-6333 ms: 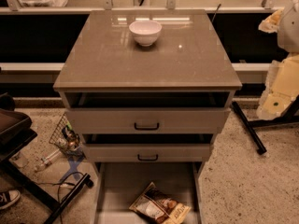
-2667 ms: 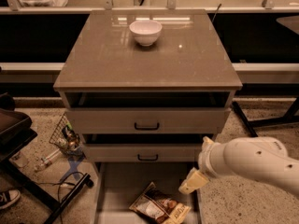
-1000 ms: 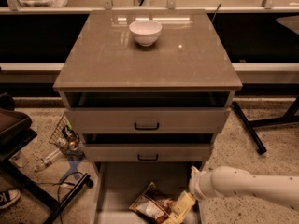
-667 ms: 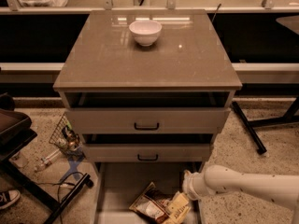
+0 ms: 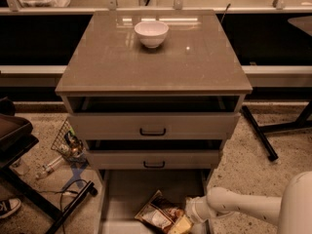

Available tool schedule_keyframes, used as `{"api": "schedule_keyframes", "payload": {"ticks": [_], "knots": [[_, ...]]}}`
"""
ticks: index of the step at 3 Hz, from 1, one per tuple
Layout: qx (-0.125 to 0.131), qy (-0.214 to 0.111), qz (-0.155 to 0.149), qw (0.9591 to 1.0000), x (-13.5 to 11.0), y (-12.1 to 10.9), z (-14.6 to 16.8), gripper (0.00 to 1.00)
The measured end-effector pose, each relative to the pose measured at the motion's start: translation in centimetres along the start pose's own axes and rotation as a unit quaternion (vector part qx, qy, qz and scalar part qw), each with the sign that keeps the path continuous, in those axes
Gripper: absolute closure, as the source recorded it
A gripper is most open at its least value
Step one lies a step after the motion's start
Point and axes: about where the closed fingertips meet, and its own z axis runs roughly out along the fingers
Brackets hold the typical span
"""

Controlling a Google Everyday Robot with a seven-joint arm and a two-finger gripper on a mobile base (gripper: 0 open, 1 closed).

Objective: Pick brown chip bag from bottom drawer and place on counter

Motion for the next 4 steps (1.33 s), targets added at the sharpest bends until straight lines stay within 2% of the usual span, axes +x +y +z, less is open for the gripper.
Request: {"api": "schedule_keyframes", "payload": {"ticks": [1, 2, 3, 4], "knots": [[0.000, 0.000, 0.000, 1.0000, 0.0, 0.0, 0.0, 0.00], [-0.008, 0.015, -0.011, 0.9998, -1.2, 0.2, 2.3, 0.00], [-0.025, 0.035, -0.018, 0.9989, -1.5, 0.1, 6.0, 0.13], [-0.028, 0.036, -0.020, 0.9988, -1.7, 0.1, 6.6, 0.38]]}}
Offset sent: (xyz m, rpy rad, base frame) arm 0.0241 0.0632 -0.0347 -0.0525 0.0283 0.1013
